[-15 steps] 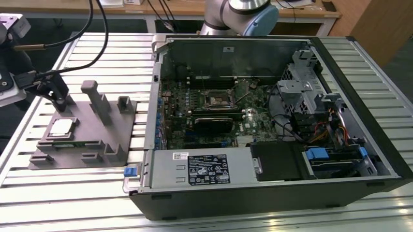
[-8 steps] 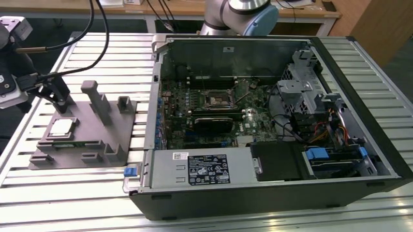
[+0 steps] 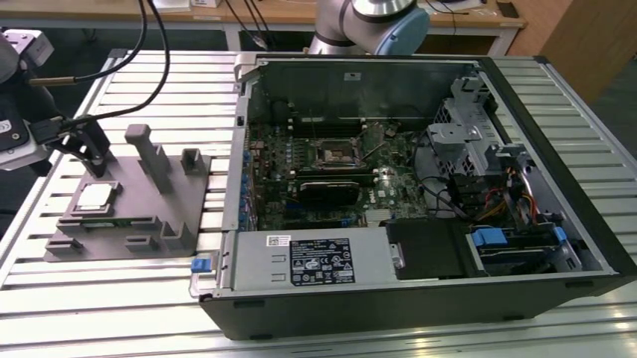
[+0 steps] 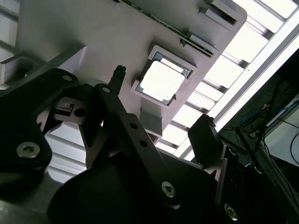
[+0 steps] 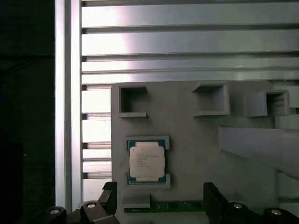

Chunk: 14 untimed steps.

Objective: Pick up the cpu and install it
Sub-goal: 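Pick up the cpu and move it towards the insertion slot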

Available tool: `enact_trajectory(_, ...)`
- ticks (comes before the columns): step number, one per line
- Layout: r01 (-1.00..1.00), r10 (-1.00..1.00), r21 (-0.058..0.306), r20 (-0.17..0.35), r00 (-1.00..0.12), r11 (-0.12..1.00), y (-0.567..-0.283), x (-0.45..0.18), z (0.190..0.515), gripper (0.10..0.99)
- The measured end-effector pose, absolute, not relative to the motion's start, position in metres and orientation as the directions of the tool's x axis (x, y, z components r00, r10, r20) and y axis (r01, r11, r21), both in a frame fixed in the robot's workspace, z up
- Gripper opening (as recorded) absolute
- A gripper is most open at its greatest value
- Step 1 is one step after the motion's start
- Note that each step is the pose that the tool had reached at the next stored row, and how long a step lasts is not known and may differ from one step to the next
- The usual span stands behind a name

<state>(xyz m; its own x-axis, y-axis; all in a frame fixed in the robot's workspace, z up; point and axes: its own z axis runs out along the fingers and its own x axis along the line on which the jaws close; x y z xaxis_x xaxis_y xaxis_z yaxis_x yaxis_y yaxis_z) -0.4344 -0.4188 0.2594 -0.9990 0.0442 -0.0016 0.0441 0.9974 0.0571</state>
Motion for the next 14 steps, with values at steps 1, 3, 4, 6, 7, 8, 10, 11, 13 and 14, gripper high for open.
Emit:
enact_trajectory(1, 0.044, 0.044, 0.057, -0.002, -0.999, 0.997, -0.419, -0.434, 0.258, 0.820)
enact_trajectory(3, 0.044, 0.044, 0.057, -0.002, -0.999, 0.997, -0.419, -0.434, 0.256, 0.820)
enact_trajectory(4, 0.044, 0.044, 0.057, -0.002, -0.999, 0.997, -0.419, -0.434, 0.255, 0.820)
enact_trajectory(6, 0.044, 0.044, 0.057, -0.002, -0.999, 0.997, -0.419, -0.434, 0.254, 0.820)
enact_trajectory(7, 0.044, 0.044, 0.057, -0.002, -0.999, 0.997, -0.419, -0.434, 0.253, 0.820)
enact_trajectory(8, 0.044, 0.044, 0.057, -0.002, -0.999, 0.997, -0.419, -0.434, 0.252, 0.820)
enact_trajectory(10, 0.044, 0.044, 0.057, -0.002, -0.999, 0.997, -0.419, -0.434, 0.250, 0.820)
enact_trajectory(11, 0.044, 0.044, 0.057, -0.002, -0.999, 0.997, -0.419, -0.434, 0.249, 0.820)
enact_trajectory(13, 0.044, 0.044, 0.057, -0.002, -0.999, 0.997, -0.419, -0.434, 0.247, 0.820)
enact_trajectory(14, 0.044, 0.044, 0.057, -0.002, -0.999, 0.997, -0.419, -0.434, 0.246, 0.820)
